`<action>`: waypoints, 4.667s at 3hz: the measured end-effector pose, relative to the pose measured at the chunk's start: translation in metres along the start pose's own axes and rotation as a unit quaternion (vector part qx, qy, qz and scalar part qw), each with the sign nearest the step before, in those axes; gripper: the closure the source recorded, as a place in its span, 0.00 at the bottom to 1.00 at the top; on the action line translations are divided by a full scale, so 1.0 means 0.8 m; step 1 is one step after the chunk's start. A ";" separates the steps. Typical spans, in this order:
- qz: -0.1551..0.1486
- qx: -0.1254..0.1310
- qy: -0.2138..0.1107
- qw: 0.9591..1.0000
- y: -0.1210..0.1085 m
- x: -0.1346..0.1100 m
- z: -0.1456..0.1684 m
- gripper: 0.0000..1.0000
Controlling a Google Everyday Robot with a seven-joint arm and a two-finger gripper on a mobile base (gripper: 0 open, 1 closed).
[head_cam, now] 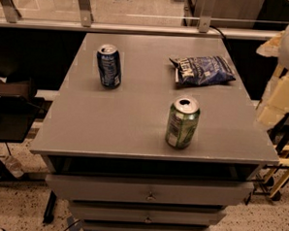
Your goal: Pick pepsi can
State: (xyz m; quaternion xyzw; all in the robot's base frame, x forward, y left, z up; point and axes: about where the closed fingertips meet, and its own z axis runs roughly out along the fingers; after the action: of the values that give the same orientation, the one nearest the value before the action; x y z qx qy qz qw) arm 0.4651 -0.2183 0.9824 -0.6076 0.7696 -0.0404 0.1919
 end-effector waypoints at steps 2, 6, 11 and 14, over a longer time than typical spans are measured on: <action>-0.042 0.042 -0.058 0.997 -0.118 -0.023 0.041 0.00; -0.026 -0.010 -0.305 0.952 -0.162 -0.223 0.150 0.00; -0.033 -0.015 -0.368 0.929 -0.114 -0.337 0.206 0.00; -0.060 -0.030 -0.367 0.928 -0.113 -0.404 0.223 0.00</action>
Offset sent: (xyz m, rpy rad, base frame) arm 0.1657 0.0000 0.0051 0.1156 -0.2062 0.1286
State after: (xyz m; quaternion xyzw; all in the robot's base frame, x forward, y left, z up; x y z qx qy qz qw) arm 0.6705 0.0961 0.9237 -0.6304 0.6087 0.1973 0.4394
